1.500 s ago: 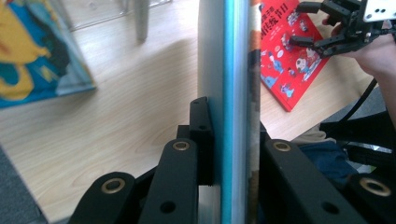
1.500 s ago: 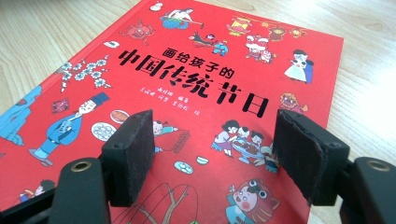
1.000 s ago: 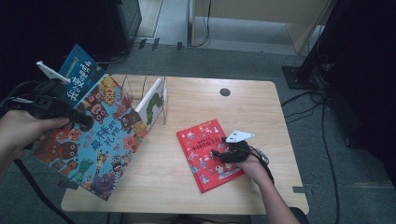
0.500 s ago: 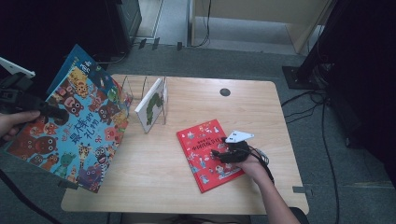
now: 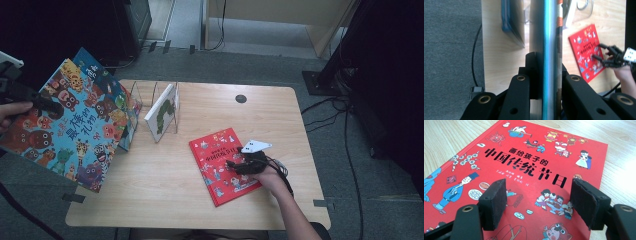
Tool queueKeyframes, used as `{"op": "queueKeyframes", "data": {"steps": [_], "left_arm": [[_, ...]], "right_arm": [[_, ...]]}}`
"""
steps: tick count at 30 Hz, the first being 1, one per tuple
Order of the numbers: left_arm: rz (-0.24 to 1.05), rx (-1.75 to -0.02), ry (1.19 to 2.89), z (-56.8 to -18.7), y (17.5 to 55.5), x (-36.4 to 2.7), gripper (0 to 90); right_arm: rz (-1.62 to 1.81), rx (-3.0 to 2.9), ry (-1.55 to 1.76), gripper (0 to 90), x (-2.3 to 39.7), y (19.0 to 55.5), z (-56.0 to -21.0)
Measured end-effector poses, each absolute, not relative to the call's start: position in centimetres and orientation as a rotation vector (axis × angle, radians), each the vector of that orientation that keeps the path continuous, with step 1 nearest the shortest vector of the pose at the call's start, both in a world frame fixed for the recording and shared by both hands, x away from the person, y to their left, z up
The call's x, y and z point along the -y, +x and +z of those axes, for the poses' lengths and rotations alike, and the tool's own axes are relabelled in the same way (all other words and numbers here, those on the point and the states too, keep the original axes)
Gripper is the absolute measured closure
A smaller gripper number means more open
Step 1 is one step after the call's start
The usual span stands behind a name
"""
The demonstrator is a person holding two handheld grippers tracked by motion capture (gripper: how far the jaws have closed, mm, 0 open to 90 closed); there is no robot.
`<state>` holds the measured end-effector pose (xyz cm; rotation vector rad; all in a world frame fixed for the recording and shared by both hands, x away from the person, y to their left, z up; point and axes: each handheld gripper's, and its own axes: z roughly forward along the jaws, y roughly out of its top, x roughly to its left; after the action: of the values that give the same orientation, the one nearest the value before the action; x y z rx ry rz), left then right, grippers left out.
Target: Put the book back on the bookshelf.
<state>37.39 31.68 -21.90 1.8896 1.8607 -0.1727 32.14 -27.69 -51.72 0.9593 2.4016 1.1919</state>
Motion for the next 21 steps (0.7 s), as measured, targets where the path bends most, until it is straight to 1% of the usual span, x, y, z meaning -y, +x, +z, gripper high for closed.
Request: {"op": "queueKeyframes", "data": {"steps": [9,21], "left_arm": [[-0.145,-1.882,1.839,-22.0,40.3,-31.4,81.2],[-0.094,-1.872,1.84,-23.8,44.4,-29.1,81.2]], "right_arm": [[1.194,-2.4,0.96,29.6,27.7,32.1,-51.7],[1.199,-2.392,0.946,29.8,27.8,32.0,-51.8]]}}
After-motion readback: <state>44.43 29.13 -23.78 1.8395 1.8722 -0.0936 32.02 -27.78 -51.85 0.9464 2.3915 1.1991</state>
